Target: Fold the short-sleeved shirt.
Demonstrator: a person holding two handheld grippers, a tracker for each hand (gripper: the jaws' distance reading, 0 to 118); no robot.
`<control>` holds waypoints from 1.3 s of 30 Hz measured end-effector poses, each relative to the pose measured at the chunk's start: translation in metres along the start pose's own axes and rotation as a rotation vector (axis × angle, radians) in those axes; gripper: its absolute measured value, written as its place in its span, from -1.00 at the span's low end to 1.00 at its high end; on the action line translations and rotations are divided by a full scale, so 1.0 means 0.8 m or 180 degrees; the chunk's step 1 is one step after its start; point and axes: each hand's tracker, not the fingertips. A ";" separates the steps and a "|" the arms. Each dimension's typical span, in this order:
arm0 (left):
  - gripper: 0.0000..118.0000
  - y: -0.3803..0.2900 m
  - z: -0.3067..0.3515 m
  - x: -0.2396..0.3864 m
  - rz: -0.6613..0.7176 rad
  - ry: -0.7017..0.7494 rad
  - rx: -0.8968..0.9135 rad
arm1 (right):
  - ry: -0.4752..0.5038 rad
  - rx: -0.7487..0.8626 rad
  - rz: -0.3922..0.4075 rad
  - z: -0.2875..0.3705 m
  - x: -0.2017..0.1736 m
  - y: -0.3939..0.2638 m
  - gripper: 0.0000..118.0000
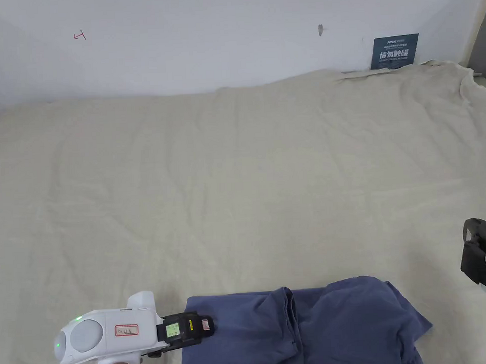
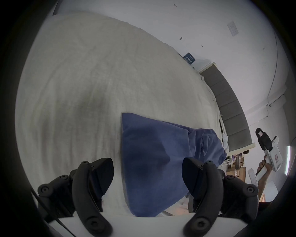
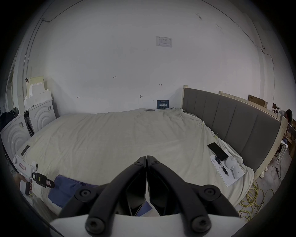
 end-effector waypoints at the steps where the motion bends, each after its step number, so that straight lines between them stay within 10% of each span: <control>1: 0.52 0.001 -0.005 -0.002 -0.0013 -0.0017 -0.0029 | -0.0007 -0.0006 -0.0010 0.000 0.001 -0.001 -1.00; 13: -0.70 0.001 -0.024 0.012 -0.0110 0.0015 -0.0134 | -0.0015 -0.0015 -0.0036 -0.004 0.005 -0.001 -1.00; 39: -0.78 0.020 0.133 0.064 -0.0113 0.0968 0.0100 | 0.0085 0.0109 -0.0060 -0.002 0.004 0.006 -1.00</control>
